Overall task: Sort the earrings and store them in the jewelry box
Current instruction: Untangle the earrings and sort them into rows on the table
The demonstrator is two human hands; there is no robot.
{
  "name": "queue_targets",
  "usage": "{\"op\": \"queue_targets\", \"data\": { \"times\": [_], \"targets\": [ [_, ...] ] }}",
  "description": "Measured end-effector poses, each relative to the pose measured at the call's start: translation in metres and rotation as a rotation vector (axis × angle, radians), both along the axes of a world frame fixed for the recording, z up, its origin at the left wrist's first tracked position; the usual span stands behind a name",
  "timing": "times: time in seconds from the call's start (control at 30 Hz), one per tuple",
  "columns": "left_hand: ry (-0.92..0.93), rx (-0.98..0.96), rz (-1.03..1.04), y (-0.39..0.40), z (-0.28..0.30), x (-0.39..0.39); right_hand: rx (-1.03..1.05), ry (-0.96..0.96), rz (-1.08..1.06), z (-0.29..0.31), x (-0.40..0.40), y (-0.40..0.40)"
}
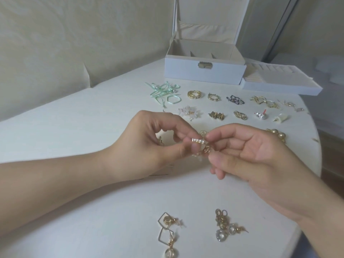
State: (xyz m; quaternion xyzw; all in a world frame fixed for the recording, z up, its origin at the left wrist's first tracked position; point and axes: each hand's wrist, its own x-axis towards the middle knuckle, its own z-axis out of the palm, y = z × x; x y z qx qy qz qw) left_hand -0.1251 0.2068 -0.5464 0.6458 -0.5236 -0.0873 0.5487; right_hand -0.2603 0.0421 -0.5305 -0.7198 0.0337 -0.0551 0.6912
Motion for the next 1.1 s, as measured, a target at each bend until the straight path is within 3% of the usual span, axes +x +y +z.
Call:
{"op": "queue_targets", "data": {
  "times": [0.37, 0.47, 0.77, 1.1],
  "targets": [
    [0.159, -0.014, 0.021, -0.0015, -0.0008, 0.0008, -0.2, -0.212, -0.207, 0.0017, -0.0021, -0.0024],
    [0.181, -0.03, 0.016, -0.002, 0.0002, 0.0016, -0.291, -0.216, -0.209, -0.0015, -0.0025, -0.0026],
    [0.251, -0.11, -0.004, -0.0025, -0.0006, 0.0032, -0.207, -0.236, -0.155, -0.0012, -0.0027, -0.0045],
    [0.247, -0.129, -0.014, -0.0019, -0.0008, 0.0026, -0.331, -0.22, -0.088, -0.0054, -0.0083, -0.0062]
  ]
}}
